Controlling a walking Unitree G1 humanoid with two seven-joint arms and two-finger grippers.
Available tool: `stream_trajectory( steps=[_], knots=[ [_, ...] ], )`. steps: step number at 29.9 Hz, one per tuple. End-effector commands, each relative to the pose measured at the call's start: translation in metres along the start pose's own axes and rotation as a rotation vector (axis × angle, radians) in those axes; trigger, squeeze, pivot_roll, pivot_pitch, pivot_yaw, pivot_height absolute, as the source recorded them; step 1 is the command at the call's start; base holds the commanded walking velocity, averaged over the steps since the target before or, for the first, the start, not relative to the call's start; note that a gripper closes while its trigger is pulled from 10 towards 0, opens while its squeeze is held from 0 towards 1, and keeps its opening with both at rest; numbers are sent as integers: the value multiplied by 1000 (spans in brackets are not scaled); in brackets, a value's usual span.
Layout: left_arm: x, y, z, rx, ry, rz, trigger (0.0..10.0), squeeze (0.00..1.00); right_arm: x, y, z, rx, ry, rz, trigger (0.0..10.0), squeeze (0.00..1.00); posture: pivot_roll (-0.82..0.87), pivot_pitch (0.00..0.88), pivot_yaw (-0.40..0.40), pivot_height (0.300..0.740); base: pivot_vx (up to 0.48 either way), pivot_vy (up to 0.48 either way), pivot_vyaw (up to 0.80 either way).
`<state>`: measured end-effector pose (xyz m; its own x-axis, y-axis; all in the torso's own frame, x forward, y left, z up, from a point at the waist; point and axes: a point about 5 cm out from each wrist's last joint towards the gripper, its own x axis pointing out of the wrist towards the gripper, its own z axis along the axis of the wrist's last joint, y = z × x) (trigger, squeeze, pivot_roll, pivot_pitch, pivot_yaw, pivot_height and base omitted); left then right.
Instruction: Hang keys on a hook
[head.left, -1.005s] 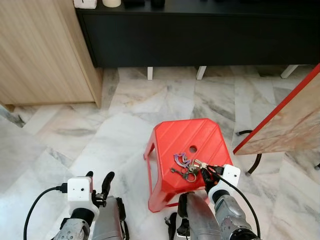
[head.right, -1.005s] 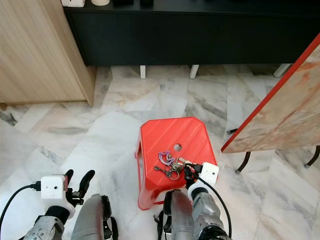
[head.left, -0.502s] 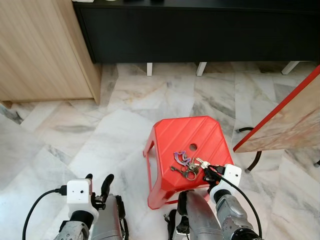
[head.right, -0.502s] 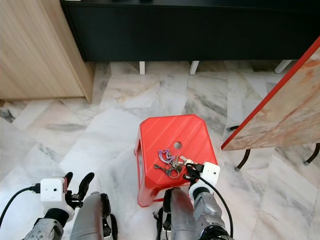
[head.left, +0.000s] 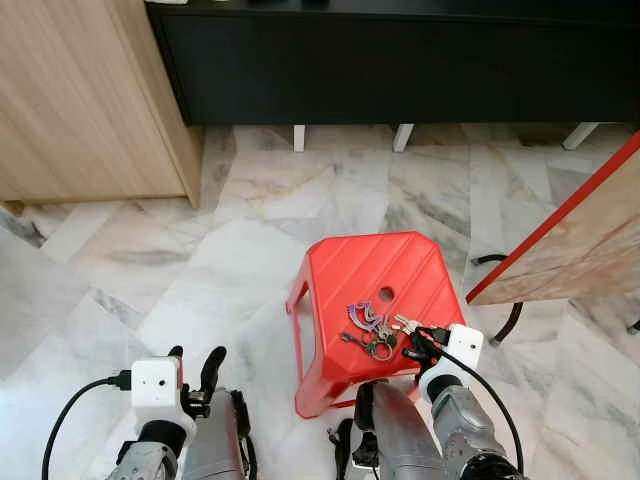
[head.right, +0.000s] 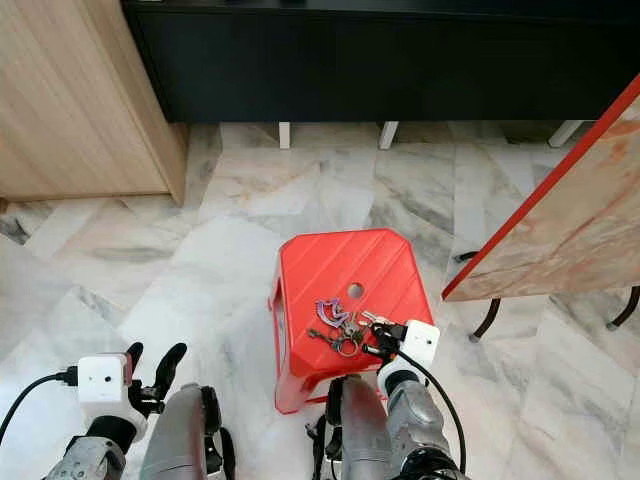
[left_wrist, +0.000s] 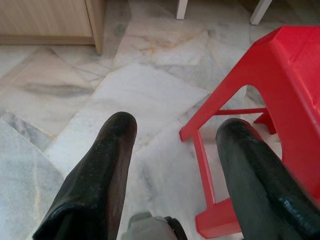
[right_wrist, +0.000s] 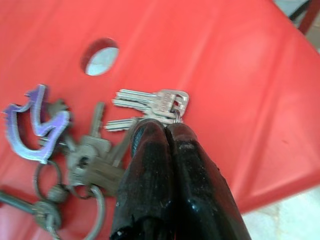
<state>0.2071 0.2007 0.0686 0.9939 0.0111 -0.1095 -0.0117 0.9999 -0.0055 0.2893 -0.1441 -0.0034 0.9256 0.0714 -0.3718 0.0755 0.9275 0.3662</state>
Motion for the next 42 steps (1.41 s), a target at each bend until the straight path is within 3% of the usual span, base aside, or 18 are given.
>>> stream_trajectory(
  steps=[1,6,7,14,15,32,33,34,35,42],
  knots=[
    [-5,0,-11,20,60,2,10000,0,-4,-4,-5,-8,7,-5,0,0,74,292,-124,616,0,0,0],
    [-3,-1,-11,20,57,-1,10000,0,-6,-4,-7,-23,2,18,0,0,72,287,-122,616,0,0,0],
    [-3,-1,-11,20,56,-3,10000,0,-7,-5,-8,-28,6,15,10000,0,72,286,-121,616,0,0,0],
    [-1,-1,-10,21,54,-6,10000,0,-8,-8,-10,-22,10,2,10000,0,74,290,-119,616,0,0,0],
    [-2,-1,-10,23,54,-5,10000,0,-8,-8,-9,-15,7,2,10000,1000,75,292,-119,616,0,0,0],
    [-4,0,-11,23,58,3,10000,0,-1,-4,4,-6,-35,-11,10000,1000,70,303,-124,616,0,0,0],
    [-4,-1,-12,21,60,1,10000,0,0,-4,4,-23,-22,-13,10000,537,70,302,-123,616,0,0,0],
    [-4,-1,-12,21,60,1,10000,0,0,-4,4,-23,-22,-13,10000,537,70,302,-123,616,0,0,0],
    [-4,-2,-13,20,61,0,10000,0,1,-4,4,-25,-10,-19,10000,0,70,303,-124,616,0,0,0],
    [-4,-3,-13,15,60,3,10000,0,4,-6,5,-36,30,-58,10000,0,72,302,-131,616,0,0,0]
  ],
)
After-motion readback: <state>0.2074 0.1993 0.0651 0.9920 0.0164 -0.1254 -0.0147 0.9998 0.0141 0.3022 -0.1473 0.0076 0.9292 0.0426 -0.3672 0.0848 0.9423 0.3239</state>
